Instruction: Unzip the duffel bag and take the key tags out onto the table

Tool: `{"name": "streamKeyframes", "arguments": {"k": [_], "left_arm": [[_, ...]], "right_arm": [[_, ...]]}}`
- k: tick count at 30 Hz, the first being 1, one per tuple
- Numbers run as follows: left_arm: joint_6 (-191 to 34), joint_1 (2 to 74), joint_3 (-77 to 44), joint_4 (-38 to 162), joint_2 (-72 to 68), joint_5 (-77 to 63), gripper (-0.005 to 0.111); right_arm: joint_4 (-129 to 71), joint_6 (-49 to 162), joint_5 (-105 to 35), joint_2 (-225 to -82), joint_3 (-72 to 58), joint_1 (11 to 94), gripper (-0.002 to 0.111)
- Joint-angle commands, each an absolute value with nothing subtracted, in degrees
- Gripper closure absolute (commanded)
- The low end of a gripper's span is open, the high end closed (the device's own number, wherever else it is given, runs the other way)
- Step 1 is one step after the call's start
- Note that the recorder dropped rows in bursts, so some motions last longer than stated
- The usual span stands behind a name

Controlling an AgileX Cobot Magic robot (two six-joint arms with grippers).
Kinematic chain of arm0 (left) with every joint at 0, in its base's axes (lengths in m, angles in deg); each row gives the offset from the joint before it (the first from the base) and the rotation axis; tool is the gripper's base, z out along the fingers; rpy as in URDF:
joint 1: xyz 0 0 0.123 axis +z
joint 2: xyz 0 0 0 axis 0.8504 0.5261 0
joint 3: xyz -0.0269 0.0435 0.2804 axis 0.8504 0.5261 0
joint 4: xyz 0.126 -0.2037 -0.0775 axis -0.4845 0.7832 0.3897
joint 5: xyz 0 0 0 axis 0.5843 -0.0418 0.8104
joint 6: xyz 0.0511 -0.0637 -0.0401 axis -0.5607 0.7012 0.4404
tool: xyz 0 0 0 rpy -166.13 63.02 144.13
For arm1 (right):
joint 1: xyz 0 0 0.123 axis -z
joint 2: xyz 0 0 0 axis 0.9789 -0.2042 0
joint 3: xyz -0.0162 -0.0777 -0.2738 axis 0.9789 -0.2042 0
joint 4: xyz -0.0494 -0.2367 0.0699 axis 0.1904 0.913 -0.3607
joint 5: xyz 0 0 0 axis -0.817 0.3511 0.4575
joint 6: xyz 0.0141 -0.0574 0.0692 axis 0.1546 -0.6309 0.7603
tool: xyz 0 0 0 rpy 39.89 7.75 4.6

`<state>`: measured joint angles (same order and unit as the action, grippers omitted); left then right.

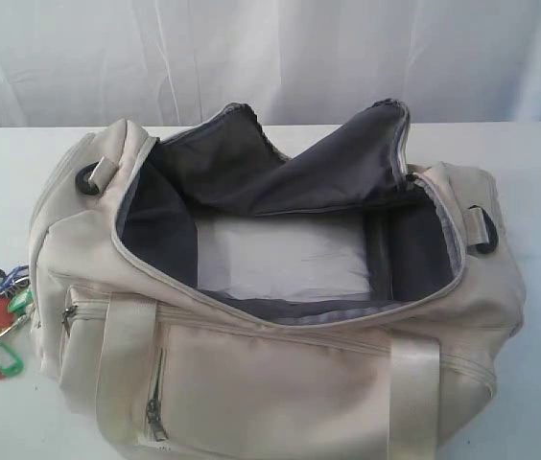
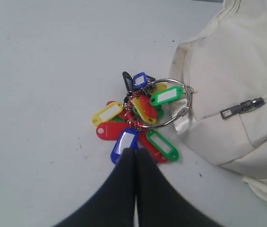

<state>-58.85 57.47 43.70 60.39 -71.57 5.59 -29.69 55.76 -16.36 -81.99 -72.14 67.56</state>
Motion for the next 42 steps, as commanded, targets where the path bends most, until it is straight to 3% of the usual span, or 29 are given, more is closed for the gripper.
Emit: {"name": "streamKeyframes", "arguments": {"k": [1,42], "left_arm": [[-61.3,57.5,43.9,60.7,-71.9,5.7,0.107],[-70.4,57.5,43.9,63.8,-71.9,4.7,0.107]], "right_arm": [[-29.8,56.1,-16.8,-81.6,-72.2,67.4,0.108],[-29.8,56.1,-16.8,-81.6,-72.2,67.4,0.108]]}}
